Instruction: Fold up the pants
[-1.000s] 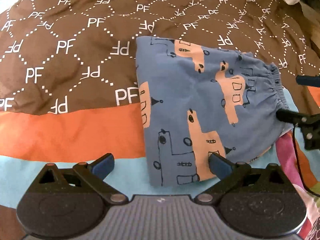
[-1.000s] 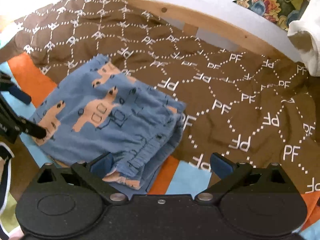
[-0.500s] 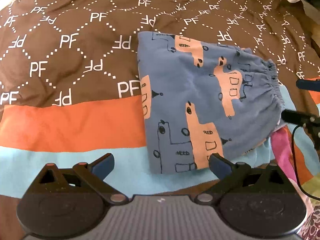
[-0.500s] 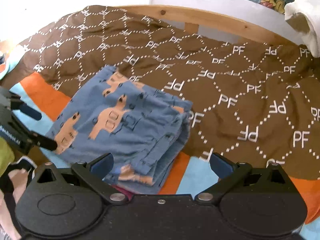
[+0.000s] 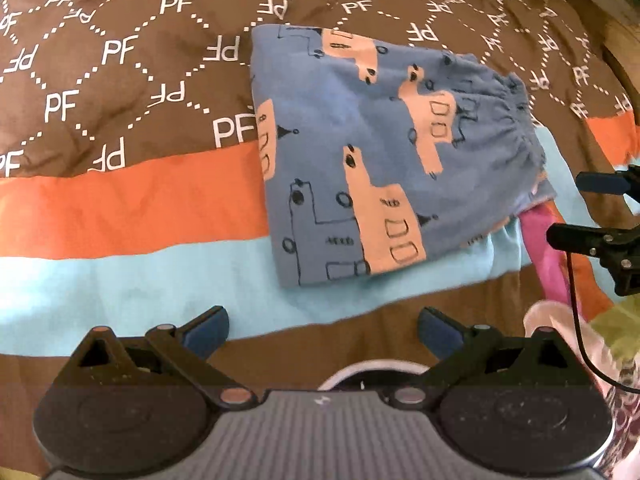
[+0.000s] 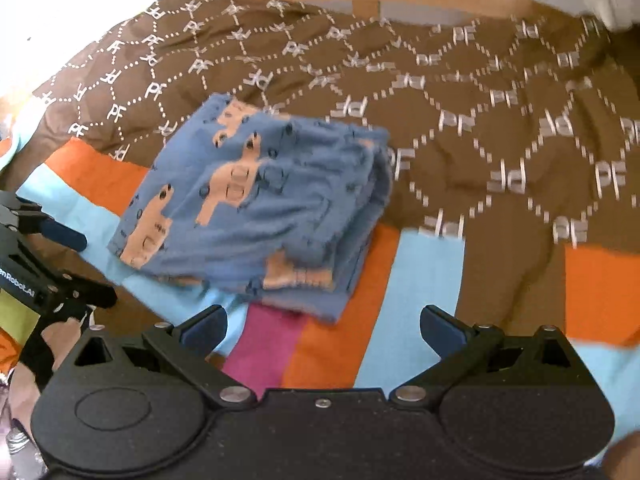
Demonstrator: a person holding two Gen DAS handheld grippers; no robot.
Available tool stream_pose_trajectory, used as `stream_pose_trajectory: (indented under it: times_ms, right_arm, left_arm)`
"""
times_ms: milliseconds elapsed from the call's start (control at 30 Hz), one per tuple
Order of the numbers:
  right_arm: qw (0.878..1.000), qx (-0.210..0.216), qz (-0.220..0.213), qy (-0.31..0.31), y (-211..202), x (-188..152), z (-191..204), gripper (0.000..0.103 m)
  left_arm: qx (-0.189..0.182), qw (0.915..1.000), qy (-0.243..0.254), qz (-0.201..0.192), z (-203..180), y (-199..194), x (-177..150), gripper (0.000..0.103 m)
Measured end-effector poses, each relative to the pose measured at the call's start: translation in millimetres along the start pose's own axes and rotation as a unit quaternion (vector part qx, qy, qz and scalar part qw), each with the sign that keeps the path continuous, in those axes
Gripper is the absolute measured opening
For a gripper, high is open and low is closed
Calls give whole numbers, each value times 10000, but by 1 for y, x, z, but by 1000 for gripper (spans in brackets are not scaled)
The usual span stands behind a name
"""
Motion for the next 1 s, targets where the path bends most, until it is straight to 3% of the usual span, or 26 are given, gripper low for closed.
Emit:
stream_pose_trajectory:
  times_ms: [167,367,500,733,867,1000]
  right_arm:
    - [9999,105,-65,-93,-9,-3,2,102]
    - [9955,280,-891,-179,-11,40,-7,102]
    - [9900,686,-1233,-88,4,69,-14,102]
    - [9808,1714,-919,-128,31,94,-13,102]
    - [9793,1741,-1018,-170,36,104,-17,102]
    - [9824,1700,-775,75,48,104,-29,102]
  left_arm:
    - [-101,9996,33,-248,3,-9,1,103]
    - [13,9991,-32,-420,12,-10,19,103]
    - [195,9978,59,-637,17,-8,36,103]
    - [209,9975,-41,-669,15,10,46,103]
    - [106,9978,-134,-645,15,16,43,103]
    - [28,9970,-186,-746,16,18,44,103]
Point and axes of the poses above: each gripper's, at about its wrist camera, not at the fingertips, and y roughly the way its jaws point, z to its left, x to its top, the point moved 6 cm from there along y, roughly the way its jaws point, and after that the axes turned 12 degrees about y, right-handed, at the moved point
